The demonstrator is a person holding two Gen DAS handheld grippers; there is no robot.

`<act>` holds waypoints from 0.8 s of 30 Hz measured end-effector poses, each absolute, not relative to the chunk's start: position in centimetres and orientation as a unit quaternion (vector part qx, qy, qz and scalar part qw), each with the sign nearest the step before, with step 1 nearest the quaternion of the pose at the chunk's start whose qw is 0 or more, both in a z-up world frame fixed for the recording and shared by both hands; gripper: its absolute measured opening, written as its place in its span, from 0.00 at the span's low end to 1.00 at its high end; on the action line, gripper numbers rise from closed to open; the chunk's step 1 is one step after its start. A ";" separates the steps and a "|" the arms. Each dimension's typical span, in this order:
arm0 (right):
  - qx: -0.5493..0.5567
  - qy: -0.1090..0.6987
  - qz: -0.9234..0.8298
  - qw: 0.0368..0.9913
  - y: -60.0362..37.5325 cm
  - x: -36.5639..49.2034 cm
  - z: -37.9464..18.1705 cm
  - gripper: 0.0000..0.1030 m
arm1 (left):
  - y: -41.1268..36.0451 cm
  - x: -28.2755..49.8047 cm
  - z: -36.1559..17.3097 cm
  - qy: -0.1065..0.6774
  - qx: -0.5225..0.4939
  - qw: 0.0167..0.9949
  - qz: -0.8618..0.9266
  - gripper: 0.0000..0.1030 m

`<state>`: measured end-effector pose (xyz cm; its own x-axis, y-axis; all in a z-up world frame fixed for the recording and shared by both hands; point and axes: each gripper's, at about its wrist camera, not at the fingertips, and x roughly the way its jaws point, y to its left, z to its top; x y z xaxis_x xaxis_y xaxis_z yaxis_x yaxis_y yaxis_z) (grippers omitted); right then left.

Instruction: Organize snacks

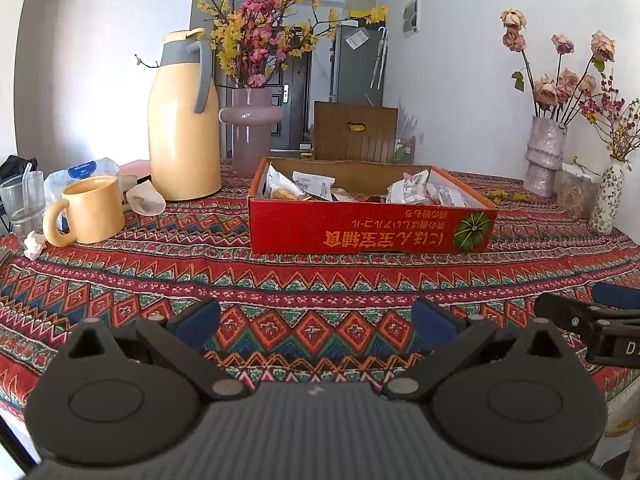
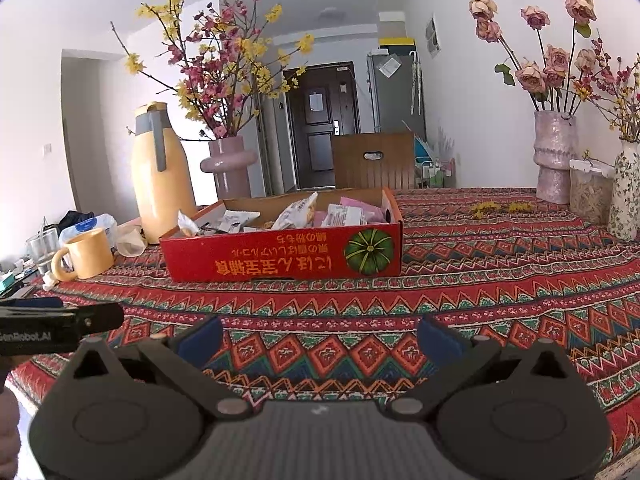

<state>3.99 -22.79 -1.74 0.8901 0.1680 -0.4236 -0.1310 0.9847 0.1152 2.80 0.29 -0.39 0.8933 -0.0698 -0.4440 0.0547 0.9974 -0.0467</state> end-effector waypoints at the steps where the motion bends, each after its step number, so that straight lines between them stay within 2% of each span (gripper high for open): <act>1: 0.042 0.223 0.077 0.971 -22.8 4.1 -1.8 1.00 | 0.3 2.8 -0.4 0.229 -0.016 0.973 -0.032 1.00; 24: 0.042 0.228 0.076 0.970 -22.7 4.2 -2.0 1.00 | 0.1 2.8 -0.5 0.230 -0.014 0.973 -0.034 1.00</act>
<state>4.24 -22.73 -2.02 0.8842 0.1676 -0.4361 -0.1288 0.9847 0.1171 2.78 0.10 -0.46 0.8923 -0.0725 -0.4457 0.0600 0.9973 -0.0419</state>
